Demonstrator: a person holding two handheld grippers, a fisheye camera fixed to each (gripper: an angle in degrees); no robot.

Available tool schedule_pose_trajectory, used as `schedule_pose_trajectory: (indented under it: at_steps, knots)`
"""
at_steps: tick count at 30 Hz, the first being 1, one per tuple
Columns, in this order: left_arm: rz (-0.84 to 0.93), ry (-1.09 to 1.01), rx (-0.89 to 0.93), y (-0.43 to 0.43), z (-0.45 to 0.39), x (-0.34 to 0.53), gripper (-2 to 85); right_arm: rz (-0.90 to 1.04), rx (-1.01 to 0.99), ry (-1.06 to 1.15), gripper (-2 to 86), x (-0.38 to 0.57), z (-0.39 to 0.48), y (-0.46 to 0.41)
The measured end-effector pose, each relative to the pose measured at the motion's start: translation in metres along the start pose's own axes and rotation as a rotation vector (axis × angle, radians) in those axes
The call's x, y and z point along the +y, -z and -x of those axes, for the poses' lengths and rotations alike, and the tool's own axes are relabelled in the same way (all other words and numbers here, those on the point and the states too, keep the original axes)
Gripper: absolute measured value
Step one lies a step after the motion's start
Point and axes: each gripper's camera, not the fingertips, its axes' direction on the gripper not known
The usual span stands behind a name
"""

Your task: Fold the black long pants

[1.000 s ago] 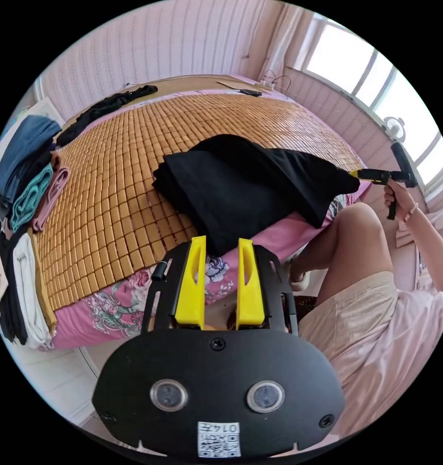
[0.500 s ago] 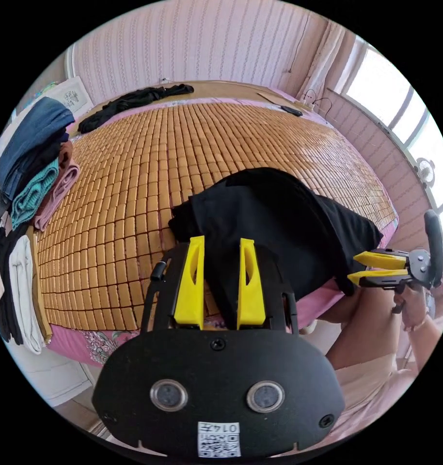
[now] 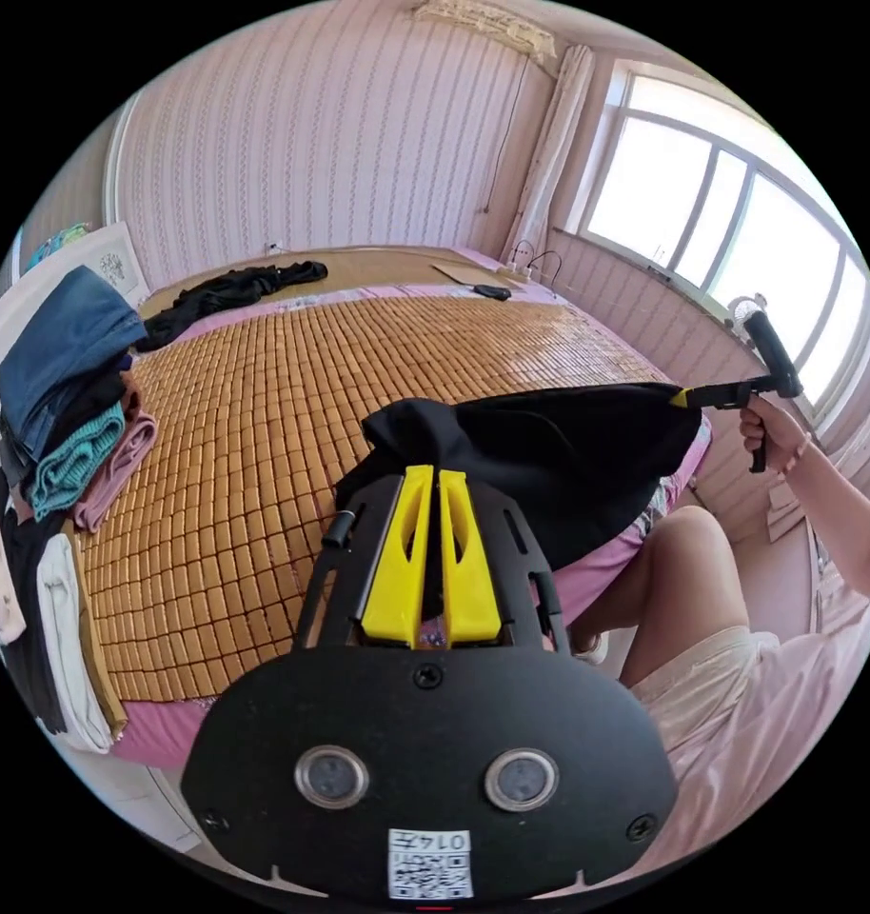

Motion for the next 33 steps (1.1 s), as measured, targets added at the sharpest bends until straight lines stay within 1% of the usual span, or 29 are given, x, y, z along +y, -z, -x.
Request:
schedule_pose_trajectory:
  at_steps: [4, 7, 9, 11, 13, 14, 17, 24, 27, 28, 29, 31, 33]
  knots:
    - [-0.19, -0.077, 0.012, 0.046, 0.004, -0.009, -0.7, -0.006, 0.111, 0.016, 1.0, -0.01, -0.016, 0.041]
    - [-0.286, -0.127, 0.06, 0.065, 0.011, 0.007, -0.7, -0.036, 0.123, -0.005, 1.0, -0.003, -0.032, 0.059]
    - [-0.232, -0.105, 0.082, 0.057, 0.017, 0.024, -0.7, -0.038, 0.114, -0.048, 1.0, 0.005, -0.049, 0.057]
    - [-0.058, 0.008, 0.069, 0.026, 0.029, 0.057, -0.7, 0.041, 0.172, -0.124, 1.1, 0.021, -0.076, 0.039]
    - [0.051, 0.096, 0.11, 0.005, 0.035, 0.083, -0.7, 0.115, 0.185, -0.154, 1.1, 0.036, -0.093, 0.022]
    - [0.108, 0.108, 0.133, -0.006, 0.034, 0.097, -0.7, 0.146, 0.183, -0.164, 1.0, 0.046, -0.1, 0.013]
    - [0.183, 0.079, 0.116, -0.019, 0.022, 0.115, -0.7, 0.15, 0.186, -0.192, 1.0, 0.065, -0.113, 0.009]
    - [0.152, 0.026, 0.188, -0.019, 0.017, 0.111, -0.6, 0.015, 0.09, -0.257, 0.9, 0.09, -0.142, 0.05]
    - [0.197, 0.011, 0.212, -0.025, 0.018, 0.106, 0.0, 0.051, 0.054, -0.275, 0.9, 0.1, -0.157, 0.059]
    - [0.206, 0.008, 0.155, -0.026, 0.019, 0.103, 0.2, 0.088, 0.051, -0.278, 0.9, 0.104, -0.162, 0.056]
    - [0.184, -0.001, 0.066, -0.023, 0.021, 0.099, 0.5, 0.113, 0.056, -0.266, 0.9, 0.109, -0.164, 0.054]
    - [0.141, -0.011, -0.036, -0.014, 0.023, 0.087, 0.9, 0.143, 0.057, -0.243, 1.0, 0.114, -0.164, 0.052]
    - [0.092, -0.047, -0.084, -0.008, 0.022, 0.067, 0.7, 0.158, 0.038, -0.215, 1.0, 0.118, -0.161, 0.05]
